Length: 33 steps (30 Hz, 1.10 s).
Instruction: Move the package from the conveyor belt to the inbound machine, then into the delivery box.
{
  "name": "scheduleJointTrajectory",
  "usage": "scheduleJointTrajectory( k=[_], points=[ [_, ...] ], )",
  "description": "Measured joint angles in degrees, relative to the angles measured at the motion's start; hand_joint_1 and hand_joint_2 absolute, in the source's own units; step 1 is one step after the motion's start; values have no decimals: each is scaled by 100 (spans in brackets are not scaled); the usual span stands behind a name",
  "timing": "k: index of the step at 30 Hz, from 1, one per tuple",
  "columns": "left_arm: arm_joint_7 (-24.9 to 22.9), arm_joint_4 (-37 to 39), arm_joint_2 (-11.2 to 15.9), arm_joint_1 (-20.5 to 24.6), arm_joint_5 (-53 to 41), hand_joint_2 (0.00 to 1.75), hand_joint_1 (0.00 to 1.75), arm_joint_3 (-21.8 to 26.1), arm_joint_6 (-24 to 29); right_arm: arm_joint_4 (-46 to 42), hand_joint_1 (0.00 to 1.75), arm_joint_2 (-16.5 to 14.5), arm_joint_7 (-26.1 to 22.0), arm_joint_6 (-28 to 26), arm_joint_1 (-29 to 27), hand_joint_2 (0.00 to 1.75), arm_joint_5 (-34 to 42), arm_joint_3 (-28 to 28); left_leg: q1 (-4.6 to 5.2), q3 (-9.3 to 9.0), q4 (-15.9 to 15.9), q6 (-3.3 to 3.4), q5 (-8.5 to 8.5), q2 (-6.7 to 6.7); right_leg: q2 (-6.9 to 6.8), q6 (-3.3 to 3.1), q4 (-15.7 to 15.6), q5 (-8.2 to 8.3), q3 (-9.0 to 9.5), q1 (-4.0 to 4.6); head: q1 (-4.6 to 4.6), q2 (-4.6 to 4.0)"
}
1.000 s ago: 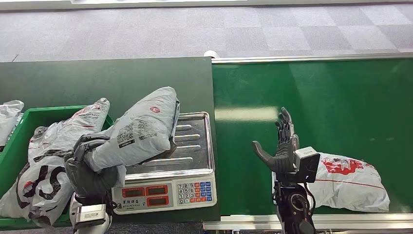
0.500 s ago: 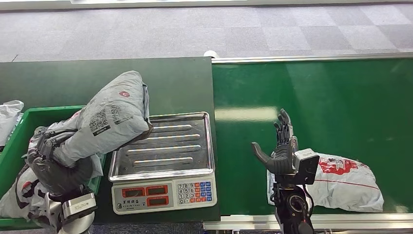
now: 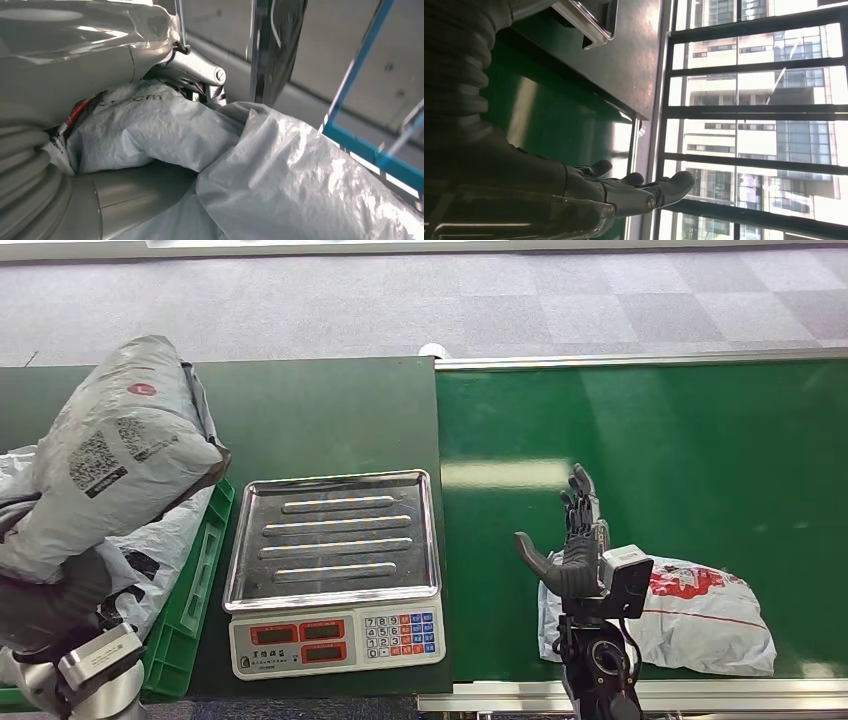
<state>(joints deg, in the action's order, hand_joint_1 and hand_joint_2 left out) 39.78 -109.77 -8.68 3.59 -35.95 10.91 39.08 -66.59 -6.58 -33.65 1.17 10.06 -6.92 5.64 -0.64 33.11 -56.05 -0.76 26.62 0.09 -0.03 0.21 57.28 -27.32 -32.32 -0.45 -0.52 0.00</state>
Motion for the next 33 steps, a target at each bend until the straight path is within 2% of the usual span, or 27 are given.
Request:
scheduleJointTrajectory(
  k=[9, 15, 20, 22, 23, 26, 27, 29, 33],
  points=[
    [-2, -234, -319, 351, -1319, 175, 175, 929, 0, 2, 0, -2, 5, -64, -78, 175, 26, 23, 1, 0, -1, 0, 0, 2, 0, 0, 0, 0, 0, -1, 0, 0],
    [-2, -221, -354, 639, -1767, 175, 173, 1706, 0, -48, 0, -2, 30, -71, -188, 175, 25, 22, 0, 0, 0, 0, 0, 2, 1, -1, 0, -1, -5, 0, -1, 0],
    [-61, 493, -312, 833, -2637, 175, 171, 2138, -2, -204, 0, -1, 116, -56, -319, 175, -79, -2, 1, 1, 0, 0, 0, 4, -1, -1, -1, -1, -7, -2, -1, 0],
    [-472, 1127, -262, 931, -3240, 175, 173, 2251, -3, -283, 0, -3, 157, 12, -368, 175, -127, -34, 3, -1, 0, 0, 0, 2, -3, -1, 0, -1, -3, -4, 1, 0],
    [-941, 1508, -204, 972, -3503, 175, 175, 2258, -3, -319, 0, -7, 184, 67, -378, 175, -137, -47, 3, -2, 0, 0, -1, 6, 0, -3, 0, 1, 0, -3, 3, 0],
    [-2788, 2533, 89, 948, -3685, 175, 175, 2119, -1, -390, 0, -19, 248, 222, -375, 175, -160, -73, 2, -6, 1, -2, 1, 39, 29, -7, 2, 6, -4, -1, 0, 0],
    [-3177, 2777, 188, 940, -3654, 175, 175, 2081, -1, -396, 0, -19, 263, 242, -372, 175, -166, -84, 3, -8, 1, -2, 1, 40, 32, -7, 3, 6, -5, -2, 2, 0],
    [-3499, 3167, 370, 957, -3634, 175, 175, 2008, -11, -397, 0, -20, 285, 257, -359, 175, -175, -104, 7, -14, 6, -2, 1, 22, 18, -5, 2, -1, 1, -8, 6, 0],
    [-3722, 3646, 656, 1068, -3734, 175, 174, 1840, -79, -397, 0, -32, 290, 263, -327, 175, -182, -119, 13, -44, 21, -6, 5, -1, 0, -6, 1, -13, 33, -15, 7, 0]
  ],
)
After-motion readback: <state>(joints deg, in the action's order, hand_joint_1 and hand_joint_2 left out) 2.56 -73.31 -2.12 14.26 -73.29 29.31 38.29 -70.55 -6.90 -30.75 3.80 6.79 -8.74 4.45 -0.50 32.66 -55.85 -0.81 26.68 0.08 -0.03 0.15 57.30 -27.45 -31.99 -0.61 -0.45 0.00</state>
